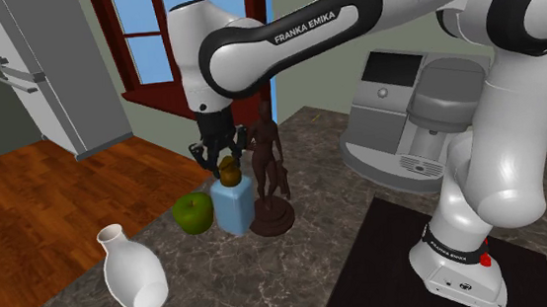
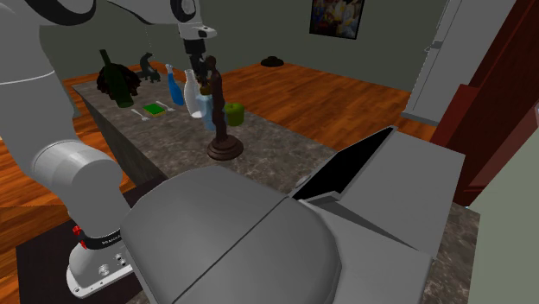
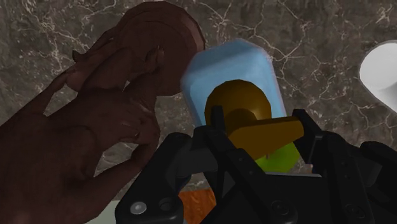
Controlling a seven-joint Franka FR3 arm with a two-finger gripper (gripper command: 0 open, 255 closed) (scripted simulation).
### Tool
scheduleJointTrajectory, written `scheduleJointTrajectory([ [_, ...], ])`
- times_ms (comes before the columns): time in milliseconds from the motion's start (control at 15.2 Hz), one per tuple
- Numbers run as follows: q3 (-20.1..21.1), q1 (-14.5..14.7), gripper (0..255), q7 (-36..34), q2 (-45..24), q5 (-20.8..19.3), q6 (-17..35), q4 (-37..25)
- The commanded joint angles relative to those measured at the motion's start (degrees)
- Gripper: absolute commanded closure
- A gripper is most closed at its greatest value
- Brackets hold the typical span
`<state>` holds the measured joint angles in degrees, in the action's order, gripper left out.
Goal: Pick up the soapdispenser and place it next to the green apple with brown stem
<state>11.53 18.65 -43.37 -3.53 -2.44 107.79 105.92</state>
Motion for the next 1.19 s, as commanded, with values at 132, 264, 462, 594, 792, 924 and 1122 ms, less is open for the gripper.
scheduleJointTrajectory([
  [132, 0.0, 0.0, 255, -0.1, -0.5, -0.2, 3.0, 2.5],
  [264, 0.0, 0.0, 255, -0.3, -0.9, -0.3, 4.5, 3.6],
  [462, 0.0, 0.0, 255, -0.3, -1.1, -0.3, 5.4, 4.2],
  [594, 0.0, 0.0, 255, -0.3, -1.1, -0.3, 5.4, 4.2],
  [792, 0.0, 0.0, 255, -0.3, -1.1, -0.3, 5.4, 4.2],
  [924, 0.1, 0.1, 0, -0.5, -1.8, -0.5, 5.2, 3.4],
  [1122, 0.3, 0.3, 0, -1.0, -1.4, -0.4, 5.1, 3.7],
])
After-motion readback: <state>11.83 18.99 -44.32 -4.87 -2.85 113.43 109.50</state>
